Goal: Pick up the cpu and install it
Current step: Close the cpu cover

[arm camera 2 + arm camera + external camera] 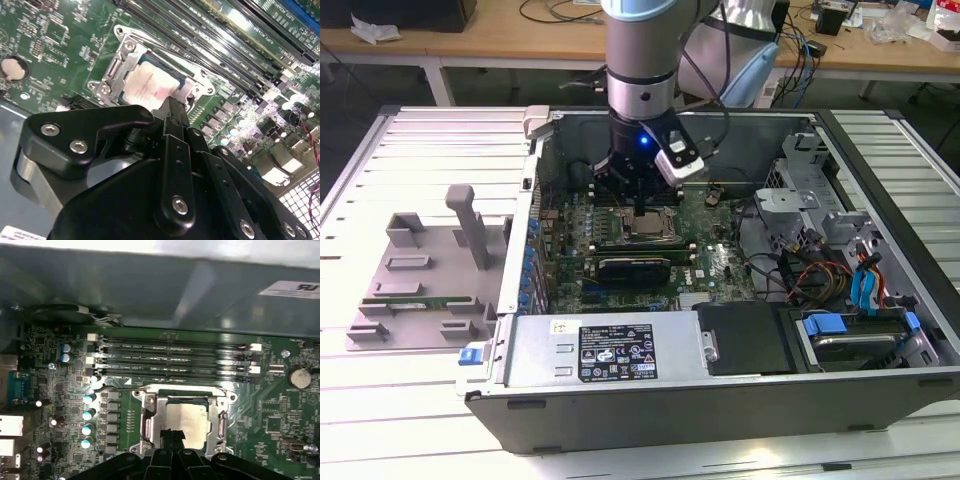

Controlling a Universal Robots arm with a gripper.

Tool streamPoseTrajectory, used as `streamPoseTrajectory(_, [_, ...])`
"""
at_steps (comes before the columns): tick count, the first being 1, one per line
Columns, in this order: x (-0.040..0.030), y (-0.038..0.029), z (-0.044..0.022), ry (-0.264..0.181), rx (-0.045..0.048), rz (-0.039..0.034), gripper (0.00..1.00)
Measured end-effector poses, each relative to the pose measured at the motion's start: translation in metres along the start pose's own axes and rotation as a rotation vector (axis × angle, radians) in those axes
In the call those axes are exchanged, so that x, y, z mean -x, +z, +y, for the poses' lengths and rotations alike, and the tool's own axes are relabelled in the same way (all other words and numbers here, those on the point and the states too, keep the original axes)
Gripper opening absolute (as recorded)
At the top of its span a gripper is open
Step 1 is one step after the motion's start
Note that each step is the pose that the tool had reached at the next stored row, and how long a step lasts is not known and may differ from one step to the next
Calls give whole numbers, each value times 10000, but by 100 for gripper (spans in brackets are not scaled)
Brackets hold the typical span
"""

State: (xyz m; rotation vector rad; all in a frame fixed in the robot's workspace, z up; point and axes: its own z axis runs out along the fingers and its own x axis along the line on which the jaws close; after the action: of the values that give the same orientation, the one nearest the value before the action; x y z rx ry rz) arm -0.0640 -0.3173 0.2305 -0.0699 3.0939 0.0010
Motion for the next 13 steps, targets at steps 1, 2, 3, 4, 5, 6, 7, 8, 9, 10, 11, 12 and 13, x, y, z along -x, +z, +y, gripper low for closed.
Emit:
streamPoseTrajectory(1, [-23,17,1,1,1,-1,11])
streamPoseTrajectory(2, [-38,53,-4,-1,0,0,11])
streamPoseTrajectory(3, [-44,78,-6,0,0,0,11])
streamPoseTrajectory(4, [-62,113,-7,-1,-2,1,11])
streamPoseTrajectory(5, [-65,116,-6,0,0,0,11])
streamPoseTrajectory(6, [-86,157,-5,-2,1,0,11])
streamPoseTrajectory(7, [-90,180,-5,0,0,0,11])
streamPoseTrajectory(8, [-91,181,-6,-1,-2,2,11])
streamPoseTrajectory(9, [-91,181,-6,-1,-2,2,11])
streamPoseTrajectory(10, [-91,182,-5,-1,-1,1,11])
streamPoseTrajectory(11, [-92,184,-5,0,0,0,11])
streamPoseTrajectory(12, [-99,192,-4,3,3,-3,11])
streamPoseTrajectory(13, [-113,207,-4,0,0,0,11])
